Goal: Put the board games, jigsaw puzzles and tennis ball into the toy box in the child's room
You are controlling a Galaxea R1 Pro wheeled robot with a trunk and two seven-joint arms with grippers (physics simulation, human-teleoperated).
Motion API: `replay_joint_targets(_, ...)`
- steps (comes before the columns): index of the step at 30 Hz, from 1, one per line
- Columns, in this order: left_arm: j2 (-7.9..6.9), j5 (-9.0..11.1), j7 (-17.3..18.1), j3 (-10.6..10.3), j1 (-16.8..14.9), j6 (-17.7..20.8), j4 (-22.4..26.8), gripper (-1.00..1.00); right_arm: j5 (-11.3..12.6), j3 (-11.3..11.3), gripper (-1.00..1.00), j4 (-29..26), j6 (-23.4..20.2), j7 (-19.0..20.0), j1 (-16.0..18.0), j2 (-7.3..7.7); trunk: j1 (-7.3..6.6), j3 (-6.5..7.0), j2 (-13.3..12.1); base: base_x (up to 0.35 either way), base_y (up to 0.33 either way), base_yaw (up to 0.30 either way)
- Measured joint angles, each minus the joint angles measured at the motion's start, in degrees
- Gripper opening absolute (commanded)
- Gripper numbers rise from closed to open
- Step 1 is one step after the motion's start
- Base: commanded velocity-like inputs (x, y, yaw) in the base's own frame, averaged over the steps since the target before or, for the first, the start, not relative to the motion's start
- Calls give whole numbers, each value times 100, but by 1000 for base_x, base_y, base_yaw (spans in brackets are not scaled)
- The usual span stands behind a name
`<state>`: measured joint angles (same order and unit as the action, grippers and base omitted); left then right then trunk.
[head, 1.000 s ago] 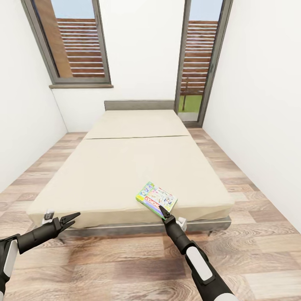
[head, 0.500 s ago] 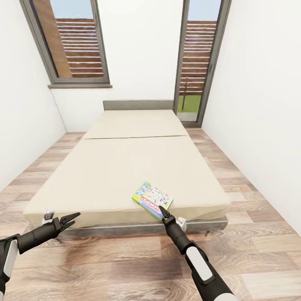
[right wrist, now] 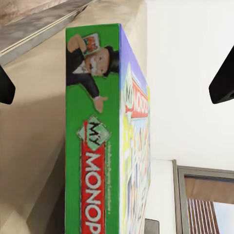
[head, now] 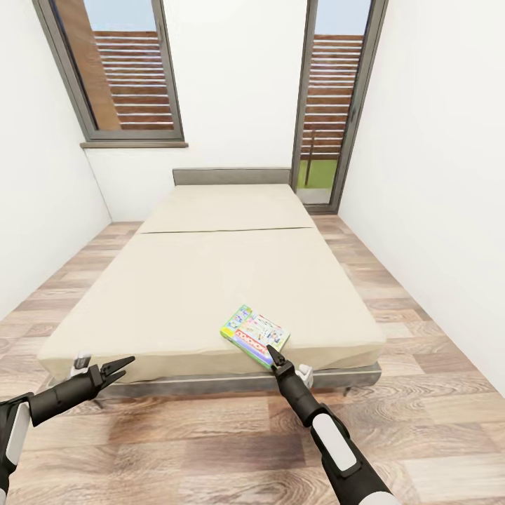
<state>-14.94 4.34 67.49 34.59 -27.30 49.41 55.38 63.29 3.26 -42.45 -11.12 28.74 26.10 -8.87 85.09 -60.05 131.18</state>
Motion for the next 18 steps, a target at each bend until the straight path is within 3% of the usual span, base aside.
replay_joint_targets(2,0,0,0,3,0,0,0,100,1,0,100,0,0,0,0,0,0,0,0,0,0,0)
replay_joint_targets(3,0,0,0,4,0,0,0,100,1,0,-100,0,0,0,0,0,0,0,0,0,0,0)
replay_joint_targets(18,0,0,0,3,0,0,0,100,-3,4,-100,0,4,5,0,9,0,0,0,0,0,0)
